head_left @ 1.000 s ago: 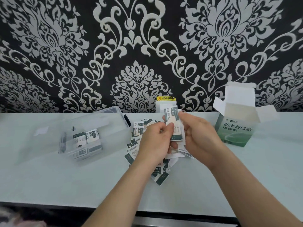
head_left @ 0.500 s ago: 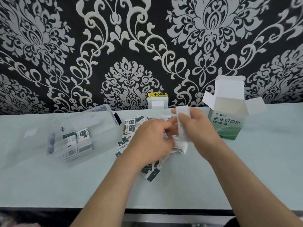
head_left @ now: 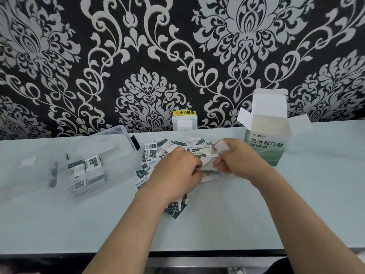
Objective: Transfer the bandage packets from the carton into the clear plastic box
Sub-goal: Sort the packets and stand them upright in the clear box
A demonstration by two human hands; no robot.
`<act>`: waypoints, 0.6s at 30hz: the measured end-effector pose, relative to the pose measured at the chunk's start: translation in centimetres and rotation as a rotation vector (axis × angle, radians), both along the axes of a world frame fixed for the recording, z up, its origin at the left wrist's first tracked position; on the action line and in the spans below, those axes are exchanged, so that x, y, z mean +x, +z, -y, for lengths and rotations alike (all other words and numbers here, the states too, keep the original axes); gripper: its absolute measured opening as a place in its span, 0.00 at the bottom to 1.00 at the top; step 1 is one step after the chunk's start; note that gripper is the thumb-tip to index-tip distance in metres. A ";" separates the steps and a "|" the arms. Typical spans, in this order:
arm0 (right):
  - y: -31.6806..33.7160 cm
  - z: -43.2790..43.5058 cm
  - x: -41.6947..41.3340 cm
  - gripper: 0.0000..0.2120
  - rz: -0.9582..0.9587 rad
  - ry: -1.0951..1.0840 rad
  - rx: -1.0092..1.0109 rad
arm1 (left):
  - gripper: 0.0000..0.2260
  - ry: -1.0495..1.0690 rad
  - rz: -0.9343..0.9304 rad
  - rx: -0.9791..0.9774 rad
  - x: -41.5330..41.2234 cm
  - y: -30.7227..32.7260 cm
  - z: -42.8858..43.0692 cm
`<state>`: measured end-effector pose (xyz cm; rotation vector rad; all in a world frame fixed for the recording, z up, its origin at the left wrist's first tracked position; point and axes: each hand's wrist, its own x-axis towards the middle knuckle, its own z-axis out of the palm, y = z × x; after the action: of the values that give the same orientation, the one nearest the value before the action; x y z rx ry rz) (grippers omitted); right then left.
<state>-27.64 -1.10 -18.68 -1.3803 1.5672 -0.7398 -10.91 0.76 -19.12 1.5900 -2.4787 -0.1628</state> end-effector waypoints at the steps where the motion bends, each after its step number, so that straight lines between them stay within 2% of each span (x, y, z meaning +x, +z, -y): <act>1: 0.1 0.0 -0.1 0.10 0.053 -0.046 -0.018 | 0.09 0.012 -0.021 -0.012 0.2 0.1 0.1; 4: 0.5 0.1 0.0 0.13 0.298 -0.221 -0.064 | 0.11 0.069 -0.131 -0.101 0.5 0.7 0.0; 6: 1.0 -0.1 0.3 0.14 0.498 -0.304 -0.039 | 0.13 0.176 -0.338 -0.141 0.5 1.2 -0.3; 9: 1.4 -0.7 1.5 0.12 0.804 -0.290 0.082 | 0.11 0.350 -0.739 -0.049 0.4 1.3 -0.3; 11: 1.4 -1.0 2.8 0.12 0.854 -0.237 0.124 | 0.09 0.404 -0.878 0.044 0.0 1.3 -0.5; 16: 1.2 -1.0 5.3 0.14 0.918 -0.232 0.108 | 0.14 0.358 -0.689 -0.093 -0.9 0.8 -0.7; 18: 0.9 -1.0 6.0 0.16 0.914 -0.147 0.127 | 0.13 0.292 -0.527 -0.146 -1.1 0.7 -1.0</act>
<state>-21.62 -0.06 -17.76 -0.6570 0.9530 -1.1292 -12.00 1.73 -18.42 1.5765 -1.8058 -0.3035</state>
